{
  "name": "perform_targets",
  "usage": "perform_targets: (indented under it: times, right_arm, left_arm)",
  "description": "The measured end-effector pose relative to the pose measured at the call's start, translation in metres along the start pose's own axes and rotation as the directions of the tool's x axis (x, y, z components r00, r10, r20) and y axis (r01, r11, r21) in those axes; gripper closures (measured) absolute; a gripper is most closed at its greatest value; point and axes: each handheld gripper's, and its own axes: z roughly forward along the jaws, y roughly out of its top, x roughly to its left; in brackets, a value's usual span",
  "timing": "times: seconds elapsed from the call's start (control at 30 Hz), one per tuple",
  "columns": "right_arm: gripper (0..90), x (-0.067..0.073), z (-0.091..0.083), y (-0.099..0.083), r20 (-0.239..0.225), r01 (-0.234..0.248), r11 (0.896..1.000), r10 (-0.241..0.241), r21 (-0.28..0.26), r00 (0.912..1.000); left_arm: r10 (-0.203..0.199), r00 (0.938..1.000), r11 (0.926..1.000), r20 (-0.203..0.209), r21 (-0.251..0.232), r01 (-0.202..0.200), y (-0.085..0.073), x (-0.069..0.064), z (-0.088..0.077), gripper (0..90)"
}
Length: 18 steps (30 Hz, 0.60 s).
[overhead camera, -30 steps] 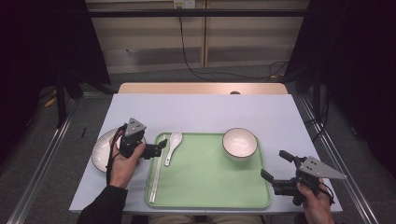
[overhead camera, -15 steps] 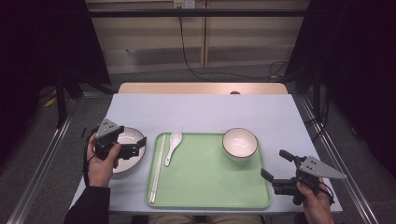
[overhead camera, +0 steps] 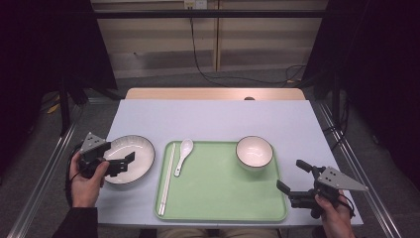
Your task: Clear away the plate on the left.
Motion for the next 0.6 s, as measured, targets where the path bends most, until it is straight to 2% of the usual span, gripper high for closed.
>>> perform_targets:
  times: [0.03, 0.1, 0.13, 0.2, 0.27, 0.3, 0.33, 0.4, 0.5, 0.53, 0.57, 0.6]
  right_arm:
    - [2.8, 0.0, 0.0, 0.0, 0.0, 0.0, 1.0, 0.0, -0.001, 1.0]
    - [2.8, 0.0, 0.0, 0.0, -0.004, 0.0, 1.0, 0.0, -0.003, 1.0]
    - [2.8, 0.0, 0.0, 0.0, 0.0, 0.001, 1.0, -0.001, -0.003, 1.0]
    - [2.8, 0.0, 0.0, 0.0, -0.002, -0.001, 1.0, 0.001, 0.0, 1.0]
    - [2.8, 0.0, 0.0, 0.0, -0.003, 0.0, 1.0, 0.0, 0.0, 1.0]
    - [2.8, 0.0, 0.0, 0.0, -0.003, 0.0, 1.0, 0.0, -0.001, 1.0]
    - [2.8, 0.0, 0.0, 0.0, -0.003, 0.0, 1.0, 0.0, -0.001, 1.0]
    - [2.8, 0.0, 0.0, 0.0, -0.007, -0.003, 1.0, 0.003, -0.005, 1.0]
    - [2.8, 0.001, 0.0, 0.0, -0.005, -0.007, 1.0, 0.007, -0.001, 1.0]
    - [2.8, 0.001, 0.0, 0.0, -0.006, -0.005, 1.0, 0.005, 0.0, 1.0]
    - [2.8, 0.001, 0.0, 0.0, -0.006, -0.008, 1.0, 0.008, 0.0, 0.9999]
    - [2.8, 0.001, 0.0, 0.0, -0.01, -0.006, 1.0, 0.006, 0.0, 0.9999]
  left_arm:
    - [-0.012, 0.9999, 0.9999, -0.005, -0.003, 0.012, 0.0, 0.003, -0.002, 6.6]
    - [-0.043, 0.9989, 0.9991, 0.019, -0.002, 0.043, -0.001, 0.01, -0.004, 6.6]
    - [-0.047, 0.9989, 0.9989, 0.007, 0.003, 0.047, -0.002, 0.013, -0.004, 6.2]
    - [-0.038, 0.9991, 0.9992, -0.017, 0.008, 0.038, -0.003, 0.015, -0.004, 5.1]
    - [-0.011, 0.9994, 0.9996, -0.032, 0.027, 0.012, -0.005, 0.017, -0.004, 6.4]
    - [-0.009, 0.9996, 0.9996, -0.028, 0.028, 0.009, -0.006, 0.018, -0.004, 10.9]
    - [-0.026, 0.9993, 0.9993, -0.027, 0.027, 0.026, -0.007, 0.019, -0.004, 13.6]
    - [-0.074, 0.9968, 0.9963, -0.029, 0.043, 0.075, -0.007, 0.023, -0.005, 10.1]
    - [-0.076, 0.9962, 0.9957, -0.043, 0.05, 0.078, -0.01, 0.03, -0.007, 13.9]
    - [-0.097, 0.9943, 0.9934, -0.043, 0.058, 0.1, -0.012, 0.034, -0.006, 13.6]
    - [-0.128, 0.9914, 0.9903, -0.029, 0.052, 0.129, -0.016, 0.038, -0.006, 18.5]
    - [-0.129, 0.9913, 0.9899, -0.025, 0.055, 0.131, -0.019, 0.042, -0.006, 24.0]
